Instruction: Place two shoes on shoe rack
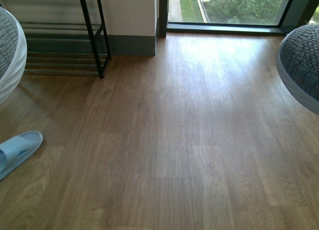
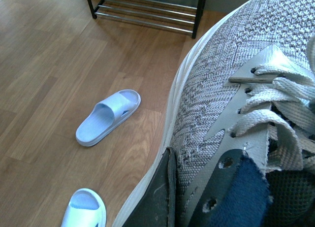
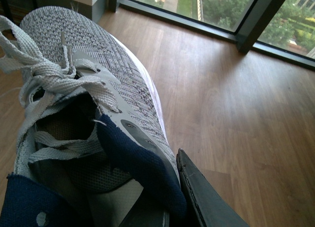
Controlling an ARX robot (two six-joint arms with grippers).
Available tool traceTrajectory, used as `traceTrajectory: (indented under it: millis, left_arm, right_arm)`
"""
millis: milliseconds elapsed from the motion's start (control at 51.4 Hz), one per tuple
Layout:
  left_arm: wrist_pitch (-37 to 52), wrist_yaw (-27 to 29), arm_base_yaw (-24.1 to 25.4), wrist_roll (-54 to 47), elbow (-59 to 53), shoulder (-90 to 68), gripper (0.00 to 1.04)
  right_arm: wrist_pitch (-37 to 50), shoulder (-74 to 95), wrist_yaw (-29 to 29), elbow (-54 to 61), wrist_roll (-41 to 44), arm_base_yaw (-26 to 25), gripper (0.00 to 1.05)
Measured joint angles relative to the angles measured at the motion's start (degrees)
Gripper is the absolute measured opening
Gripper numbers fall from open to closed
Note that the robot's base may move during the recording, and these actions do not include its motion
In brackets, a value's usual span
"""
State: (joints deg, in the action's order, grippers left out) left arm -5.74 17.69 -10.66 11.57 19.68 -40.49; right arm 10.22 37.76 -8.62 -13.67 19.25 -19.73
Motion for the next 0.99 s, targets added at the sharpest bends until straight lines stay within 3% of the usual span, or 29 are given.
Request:
traceTrajectory:
  millis: [993]
  left_arm:
    - [0.0, -0.07, 0.0, 0.0, 0.0, 0.0, 0.02]
  right_arm:
    - [0.0, 0.02, 0.24, 0.0, -0.02, 0.0, 0.01]
